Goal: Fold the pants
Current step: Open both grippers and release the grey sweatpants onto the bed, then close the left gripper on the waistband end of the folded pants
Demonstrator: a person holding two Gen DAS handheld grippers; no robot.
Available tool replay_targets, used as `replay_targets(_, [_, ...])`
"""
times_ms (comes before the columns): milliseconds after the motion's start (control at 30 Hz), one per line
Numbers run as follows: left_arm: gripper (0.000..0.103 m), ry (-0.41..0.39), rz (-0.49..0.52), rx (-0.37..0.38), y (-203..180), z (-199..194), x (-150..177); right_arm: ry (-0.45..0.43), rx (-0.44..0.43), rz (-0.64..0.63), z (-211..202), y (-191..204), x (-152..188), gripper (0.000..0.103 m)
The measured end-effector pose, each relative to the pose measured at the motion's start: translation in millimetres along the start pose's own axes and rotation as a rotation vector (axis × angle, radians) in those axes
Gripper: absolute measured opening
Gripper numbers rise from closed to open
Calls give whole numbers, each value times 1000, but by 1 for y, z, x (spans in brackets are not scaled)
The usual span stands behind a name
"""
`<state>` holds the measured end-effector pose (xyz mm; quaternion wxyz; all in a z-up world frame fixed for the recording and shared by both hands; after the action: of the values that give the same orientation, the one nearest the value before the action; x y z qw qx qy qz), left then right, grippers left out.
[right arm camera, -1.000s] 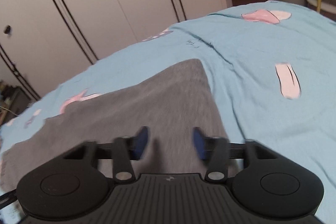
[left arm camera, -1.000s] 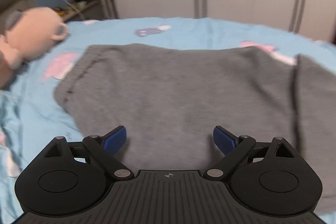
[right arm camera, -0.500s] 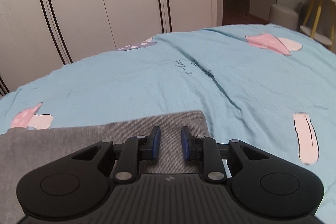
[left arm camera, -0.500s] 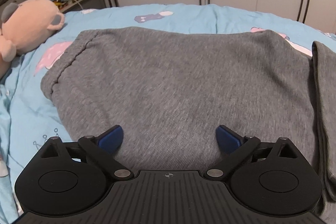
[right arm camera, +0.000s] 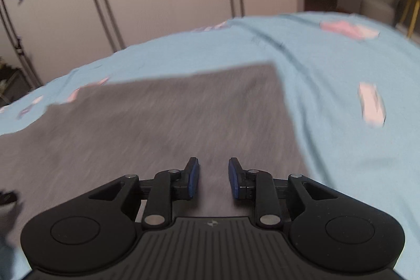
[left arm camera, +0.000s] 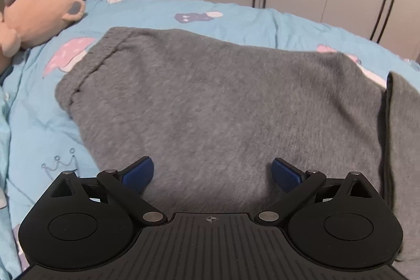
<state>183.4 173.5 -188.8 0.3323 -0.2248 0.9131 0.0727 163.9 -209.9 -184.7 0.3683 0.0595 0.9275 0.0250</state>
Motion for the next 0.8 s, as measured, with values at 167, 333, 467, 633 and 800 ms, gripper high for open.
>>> replay_targets(167, [101,14,-168,68,35,-6,-15,50,-125,-2,-2,27,12,45])
replay_targets(333, [101,-20,-368,185,96,-15,-38,37,-168,12,-8,35,16,65])
replay_targets(467, [101,16,-439,183,141,-4,-45,40,-183,59,-2,31,15,74])
replay_targets(633, [101,81,-463,216,159,21,-38,45,-177,-2,1,39,18,89])
replay_targets(800, [100,76,-405,241,149,39,-47,49,-139,-90,5,51,20,97])
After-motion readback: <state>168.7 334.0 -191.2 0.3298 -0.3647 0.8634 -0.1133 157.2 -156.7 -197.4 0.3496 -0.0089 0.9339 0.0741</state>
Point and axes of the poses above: each gripper's, at about its wrist camera, not at the fingertips, and z roughly the way its jaws point, y to its left, x to its underside, the point moved 8 cm from there along z, roughly the way its jaws point, and after that the axes turned 4 degrees about -z, right-handed, at the moved point
